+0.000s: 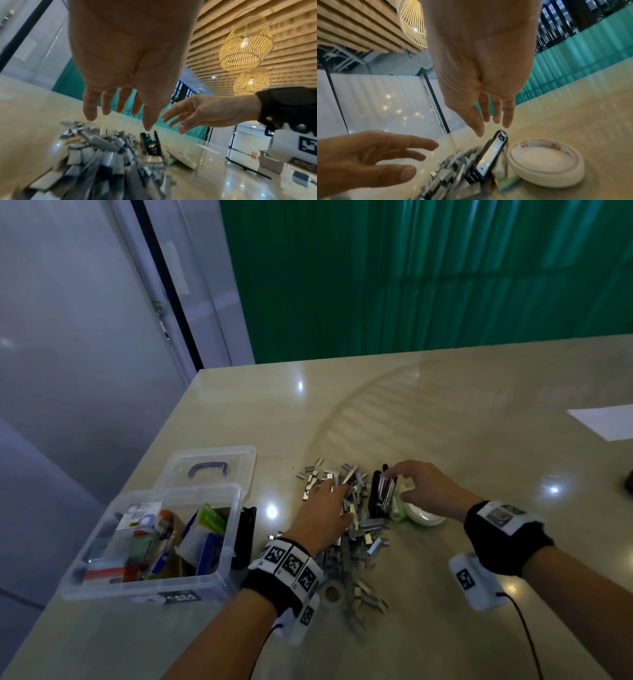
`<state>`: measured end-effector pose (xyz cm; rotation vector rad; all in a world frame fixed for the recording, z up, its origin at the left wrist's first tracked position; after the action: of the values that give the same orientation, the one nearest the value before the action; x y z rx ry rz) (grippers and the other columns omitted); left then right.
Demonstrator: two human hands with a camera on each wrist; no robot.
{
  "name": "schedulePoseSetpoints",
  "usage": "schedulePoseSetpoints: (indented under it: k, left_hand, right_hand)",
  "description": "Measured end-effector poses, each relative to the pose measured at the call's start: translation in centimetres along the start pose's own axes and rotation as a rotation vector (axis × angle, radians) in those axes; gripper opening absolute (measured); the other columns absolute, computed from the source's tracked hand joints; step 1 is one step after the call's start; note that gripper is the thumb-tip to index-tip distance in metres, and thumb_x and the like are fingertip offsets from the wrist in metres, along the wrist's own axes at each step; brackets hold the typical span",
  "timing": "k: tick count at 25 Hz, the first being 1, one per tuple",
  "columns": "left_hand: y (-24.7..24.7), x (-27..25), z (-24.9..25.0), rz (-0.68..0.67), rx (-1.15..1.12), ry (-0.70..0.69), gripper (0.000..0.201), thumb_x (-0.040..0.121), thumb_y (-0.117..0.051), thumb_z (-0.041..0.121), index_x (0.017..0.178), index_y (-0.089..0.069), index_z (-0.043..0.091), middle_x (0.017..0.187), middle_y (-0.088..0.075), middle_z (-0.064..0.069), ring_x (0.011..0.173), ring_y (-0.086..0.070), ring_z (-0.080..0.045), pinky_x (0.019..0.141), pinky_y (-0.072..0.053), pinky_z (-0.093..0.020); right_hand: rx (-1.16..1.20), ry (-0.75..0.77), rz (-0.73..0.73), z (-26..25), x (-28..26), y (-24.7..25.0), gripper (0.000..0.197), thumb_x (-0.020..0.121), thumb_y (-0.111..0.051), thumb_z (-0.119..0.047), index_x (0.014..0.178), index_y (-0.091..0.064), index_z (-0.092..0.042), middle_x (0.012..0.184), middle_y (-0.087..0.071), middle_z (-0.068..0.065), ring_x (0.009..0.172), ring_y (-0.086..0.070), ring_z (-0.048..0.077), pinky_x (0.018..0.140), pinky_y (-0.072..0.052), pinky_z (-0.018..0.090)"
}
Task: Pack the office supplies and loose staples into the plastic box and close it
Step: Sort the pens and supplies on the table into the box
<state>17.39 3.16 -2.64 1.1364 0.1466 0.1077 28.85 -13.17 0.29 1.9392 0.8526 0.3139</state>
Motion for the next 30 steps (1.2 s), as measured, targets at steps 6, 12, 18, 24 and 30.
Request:
schedulePoseSetpoints:
  k: [6, 12, 18, 24, 30]
  left_hand:
    - [-4.8, 0.2, -1.8, -0.195, 0.086, 0.141, 0.083, 0.092, -0.054, 0.060, 0.157, -0.011, 0.031, 0.166, 0.008, -0.004, 0.151, 0.010, -0.038, 0.118, -0.019, -0.062]
    - [-6.1, 1.4, -3.4, -0.230, 0.074, 0.119, 0.087, 0.088, -0.061, 0.060, 0.156, -0.016, 0.031, 0.165, -0.002, -0.003, 0.150, -0.010, -0.036, 0.117, -0.029, -0.055]
    - [-5.8, 2.5, -4.0, -0.188, 0.057, 0.068, 0.087, 0.084, -0.067, 0.058, 0.154, -0.028, 0.027, 0.162, -0.019, -0.004, 0.144, -0.028, -0.031, 0.113, -0.038, -0.047]
    - [-6.4, 2.5, -4.6, -0.189, 0.051, 0.060, 0.090, 0.082, -0.068, 0.059, 0.155, -0.026, 0.028, 0.163, -0.017, -0.003, 0.144, -0.027, -0.030, 0.114, -0.038, -0.048]
    - [-5.4, 1.9, -4.2, -0.095, -0.047, 0.107, 0.065, 0.081, -0.072, 0.049, 0.138, -0.052, 0.026, 0.151, -0.034, -0.009, 0.140, -0.030, -0.038, 0.113, -0.035, -0.052]
  right_hand:
    - [-0.328, 0.069, -0.083, 0.2, 1.2, -4.6, 0.086, 0.091, -0.055, 0.005, 0.159, -0.019, -0.034, 0.167, -0.007, 0.004, 0.153, -0.004, 0.033, 0.121, -0.024, 0.048]
    - [-0.584, 0.150, -0.100, 0.3, 3.5, -6.1, 0.067, 0.092, -0.065, -0.014, 0.150, -0.039, -0.033, 0.161, -0.021, 0.007, 0.149, -0.011, 0.040, 0.121, -0.018, 0.056]
    - [-0.689, 0.228, -0.114, -0.8, 3.8, -5.7, 0.056, 0.094, -0.059, -0.006, 0.144, -0.043, -0.025, 0.149, -0.040, 0.007, 0.136, -0.030, 0.033, 0.106, -0.036, 0.053]
    - [-0.669, 0.277, -0.127, -1.2, 3.4, -5.0, 0.047, 0.096, -0.059, -0.010, 0.137, -0.047, -0.030, 0.129, -0.063, -0.003, 0.129, -0.044, 0.025, 0.112, -0.020, 0.059]
    - [-0.173, 0.255, 0.007, -3.2, 2.5, -0.3, 0.044, 0.090, -0.073, -0.029, 0.128, -0.051, -0.031, 0.111, -0.063, -0.004, 0.108, -0.054, 0.020, 0.089, -0.043, 0.039]
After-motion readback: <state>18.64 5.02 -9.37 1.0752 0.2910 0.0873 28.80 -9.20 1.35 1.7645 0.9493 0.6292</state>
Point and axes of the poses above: each hand's wrist, its own x-axis towards the middle knuckle, its own y-axis out of the back of the hand, z = x × y, the point moved 6 cm from there along x, towards the middle knuckle
